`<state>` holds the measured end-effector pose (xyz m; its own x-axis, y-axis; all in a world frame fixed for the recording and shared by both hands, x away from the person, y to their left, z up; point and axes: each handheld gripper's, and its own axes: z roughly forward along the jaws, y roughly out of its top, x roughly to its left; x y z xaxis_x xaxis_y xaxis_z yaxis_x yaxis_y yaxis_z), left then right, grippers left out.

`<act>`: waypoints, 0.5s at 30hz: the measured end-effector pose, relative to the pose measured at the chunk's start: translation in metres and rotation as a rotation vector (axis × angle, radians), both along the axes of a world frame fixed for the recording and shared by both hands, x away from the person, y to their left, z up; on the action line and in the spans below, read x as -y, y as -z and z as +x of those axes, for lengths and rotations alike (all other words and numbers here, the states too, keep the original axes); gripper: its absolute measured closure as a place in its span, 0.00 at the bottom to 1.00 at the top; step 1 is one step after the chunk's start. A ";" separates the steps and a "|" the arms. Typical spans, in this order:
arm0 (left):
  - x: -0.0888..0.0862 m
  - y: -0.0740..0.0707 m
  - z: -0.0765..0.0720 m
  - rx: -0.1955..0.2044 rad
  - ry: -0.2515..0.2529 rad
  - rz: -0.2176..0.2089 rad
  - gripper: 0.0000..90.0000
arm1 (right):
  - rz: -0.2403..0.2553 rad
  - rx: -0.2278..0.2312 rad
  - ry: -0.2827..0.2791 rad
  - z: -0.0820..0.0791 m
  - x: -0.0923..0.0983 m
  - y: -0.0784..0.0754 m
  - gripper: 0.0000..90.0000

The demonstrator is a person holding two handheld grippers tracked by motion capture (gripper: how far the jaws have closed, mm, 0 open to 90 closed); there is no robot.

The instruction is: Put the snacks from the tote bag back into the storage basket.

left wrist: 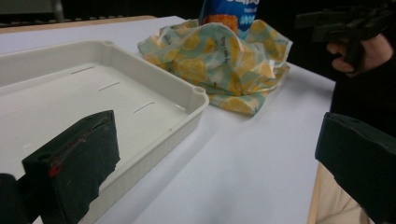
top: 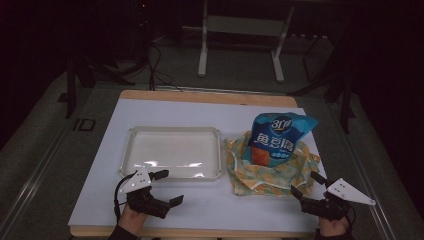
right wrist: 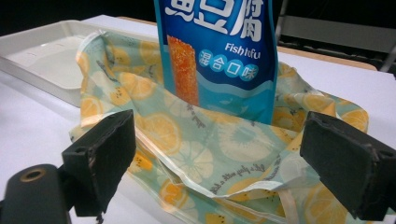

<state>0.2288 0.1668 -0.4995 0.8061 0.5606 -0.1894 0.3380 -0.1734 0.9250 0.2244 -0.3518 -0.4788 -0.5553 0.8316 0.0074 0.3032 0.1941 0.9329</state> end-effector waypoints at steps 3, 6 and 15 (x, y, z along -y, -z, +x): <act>0.002 0.002 0.001 -0.016 0.003 0.016 0.00 | -0.008 0.014 -0.003 -0.001 0.002 -0.002 0.11; 0.004 0.003 0.002 -0.029 0.006 0.005 0.00 | -0.024 0.029 -0.006 -0.003 0.005 -0.007 0.12; 0.012 0.003 0.005 -0.096 0.080 0.018 0.00 | -0.028 -0.055 -0.046 -0.005 0.006 -0.003 0.13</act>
<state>0.2339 0.1549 -0.5027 0.8269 0.4995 -0.2584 0.4094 -0.2195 0.8856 0.2191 -0.3581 -0.4757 -0.5923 0.8056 0.0160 0.3439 0.2347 0.9092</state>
